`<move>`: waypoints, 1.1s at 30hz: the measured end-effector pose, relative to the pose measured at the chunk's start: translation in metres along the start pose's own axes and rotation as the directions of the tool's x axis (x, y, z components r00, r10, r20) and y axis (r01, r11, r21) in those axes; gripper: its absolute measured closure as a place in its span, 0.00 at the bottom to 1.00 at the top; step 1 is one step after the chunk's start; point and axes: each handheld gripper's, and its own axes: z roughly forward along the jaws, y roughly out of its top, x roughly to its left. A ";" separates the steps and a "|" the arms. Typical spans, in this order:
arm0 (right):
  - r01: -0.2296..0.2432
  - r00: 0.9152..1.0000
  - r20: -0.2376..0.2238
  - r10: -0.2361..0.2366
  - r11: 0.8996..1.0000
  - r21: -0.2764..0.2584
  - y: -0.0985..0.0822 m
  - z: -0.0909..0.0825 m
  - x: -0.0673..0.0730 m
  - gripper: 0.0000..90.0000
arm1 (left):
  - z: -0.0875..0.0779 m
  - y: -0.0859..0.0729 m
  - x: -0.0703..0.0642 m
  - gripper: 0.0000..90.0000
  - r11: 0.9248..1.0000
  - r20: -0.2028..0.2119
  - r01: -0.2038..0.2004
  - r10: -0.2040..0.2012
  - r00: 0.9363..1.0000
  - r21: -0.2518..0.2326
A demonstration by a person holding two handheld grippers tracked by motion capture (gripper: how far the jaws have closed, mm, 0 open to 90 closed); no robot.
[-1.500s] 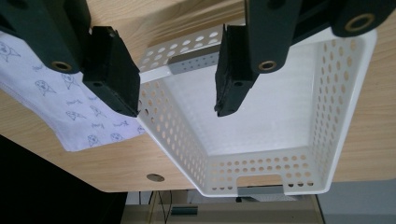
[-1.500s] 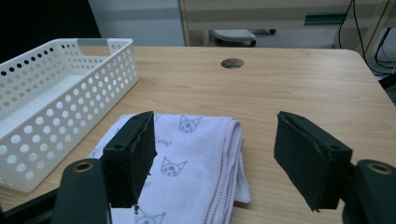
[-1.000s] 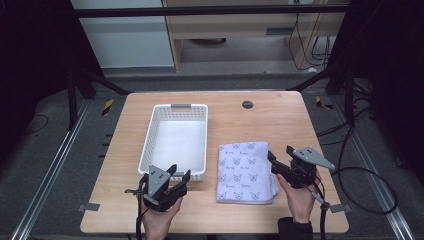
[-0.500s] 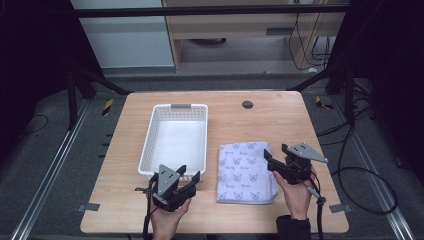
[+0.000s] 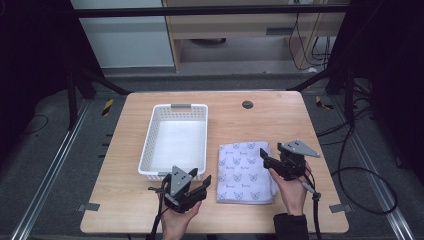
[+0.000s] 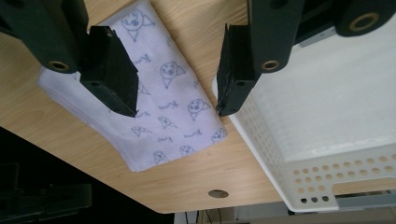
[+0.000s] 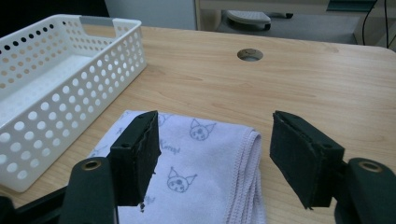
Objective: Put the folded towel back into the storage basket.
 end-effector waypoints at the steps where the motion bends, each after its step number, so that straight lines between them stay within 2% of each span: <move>1: -0.002 1.000 -0.001 0.002 1.000 0.002 0.000 0.001 0.000 0.37 | 0.001 0.000 -0.002 0.53 1.000 0.005 -0.002 0.002 1.000 0.005; 17: 0.000 1.000 0.021 0.000 1.000 0.029 -0.005 0.013 -0.010 0.37 | 0.018 -0.007 -0.021 0.54 0.999 0.070 -0.015 0.012 0.997 0.045; 26: -0.010 1.000 0.027 0.009 0.999 0.043 -0.008 0.018 -0.014 0.37 | 0.027 -0.019 -0.030 0.54 0.996 0.092 -0.023 0.015 0.996 0.085; 33: -0.014 0.999 0.030 0.012 0.998 0.057 -0.011 0.026 -0.017 0.37 | 0.034 -0.025 -0.034 0.54 0.993 0.086 -0.035 0.025 0.996 0.115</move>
